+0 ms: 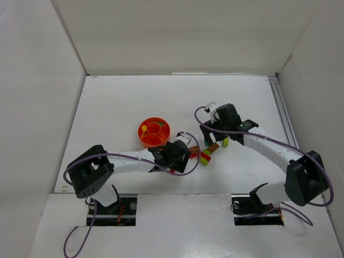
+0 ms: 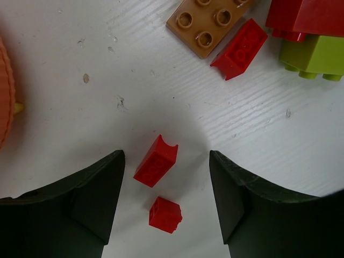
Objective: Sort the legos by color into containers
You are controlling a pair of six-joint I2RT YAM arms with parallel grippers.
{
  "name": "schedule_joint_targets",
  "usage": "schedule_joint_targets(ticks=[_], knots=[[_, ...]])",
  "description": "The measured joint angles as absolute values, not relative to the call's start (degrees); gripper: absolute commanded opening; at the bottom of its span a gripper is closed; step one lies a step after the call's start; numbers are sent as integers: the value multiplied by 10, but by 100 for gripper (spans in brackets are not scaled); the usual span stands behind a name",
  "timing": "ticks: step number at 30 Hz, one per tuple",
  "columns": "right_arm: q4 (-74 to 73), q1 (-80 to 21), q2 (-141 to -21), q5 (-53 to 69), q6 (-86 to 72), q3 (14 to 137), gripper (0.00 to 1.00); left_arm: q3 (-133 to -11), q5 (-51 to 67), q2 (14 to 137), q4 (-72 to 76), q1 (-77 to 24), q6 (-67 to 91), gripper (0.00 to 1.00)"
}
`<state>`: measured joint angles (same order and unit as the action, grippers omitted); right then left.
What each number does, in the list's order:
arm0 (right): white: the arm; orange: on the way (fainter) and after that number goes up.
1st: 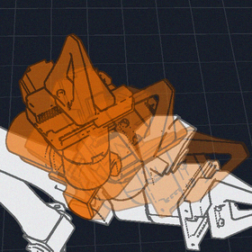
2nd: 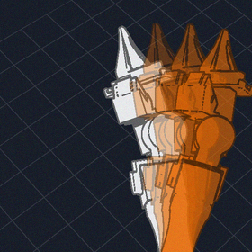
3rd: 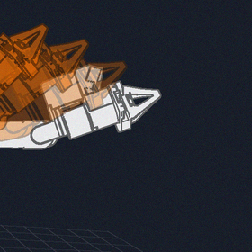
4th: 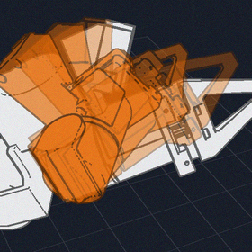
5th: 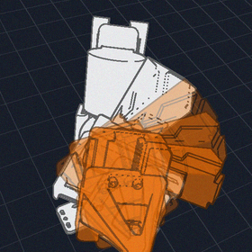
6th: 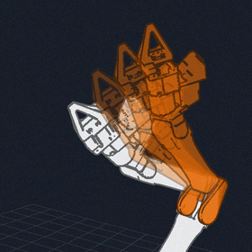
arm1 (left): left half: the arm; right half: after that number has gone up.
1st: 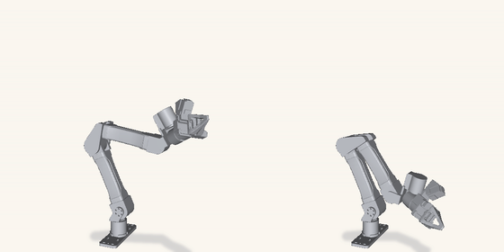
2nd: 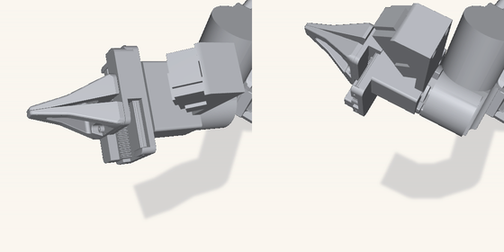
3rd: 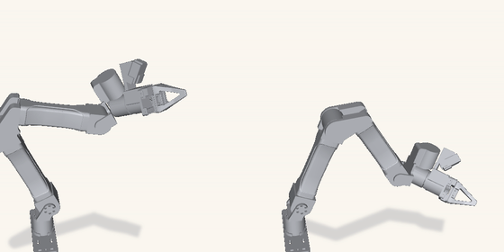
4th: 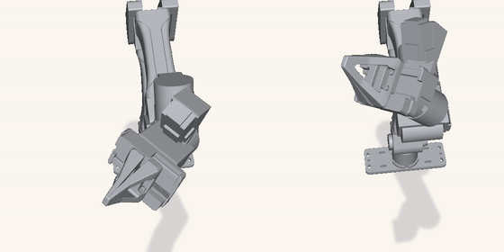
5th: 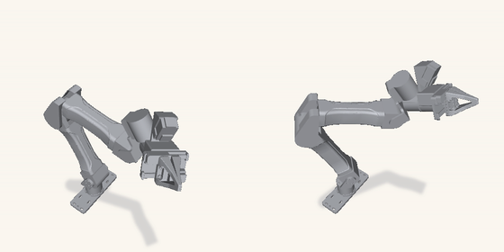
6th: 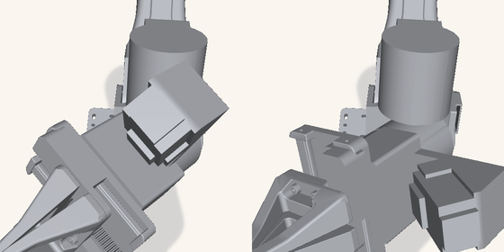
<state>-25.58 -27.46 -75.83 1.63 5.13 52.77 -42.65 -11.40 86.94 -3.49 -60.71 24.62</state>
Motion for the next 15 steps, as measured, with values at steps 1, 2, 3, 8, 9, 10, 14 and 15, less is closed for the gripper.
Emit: schedule_joint_targets(ticks=[1, 2, 3, 8, 9, 10, 14, 15], knots=[[-251, -282, -776, 12, 48, 529, 95, -427, -115, 869, -35, -607, 247, 61], [-250, -287, -793, 8, 44, 531, 95, -427, -116, 869, -35, -607, 247, 61], [-248, -290, -808, 4, 42, 533, 95, -427, -117, 870, -35, -607, 247, 61], [-243, -293, -841, -4, 34, 539, 95, -430, -122, 875, -35, -607, 248, 59], [-239, -294, -842, -4, 32, 540, 95, -432, -123, 876, -35, -607, 248, 59], [-236, -294, -842, -4, 32, 541, 94, -432, -124, 877, -35, -607, 248, 61], [-220, -306, -860, -8, 26, 549, 91, -434, -127, 877, -39, -607, 249, 63], [-218, -312, -867, -12, 23, 551, 89, -435, -129, 877, -41, -607, 249, 64]])
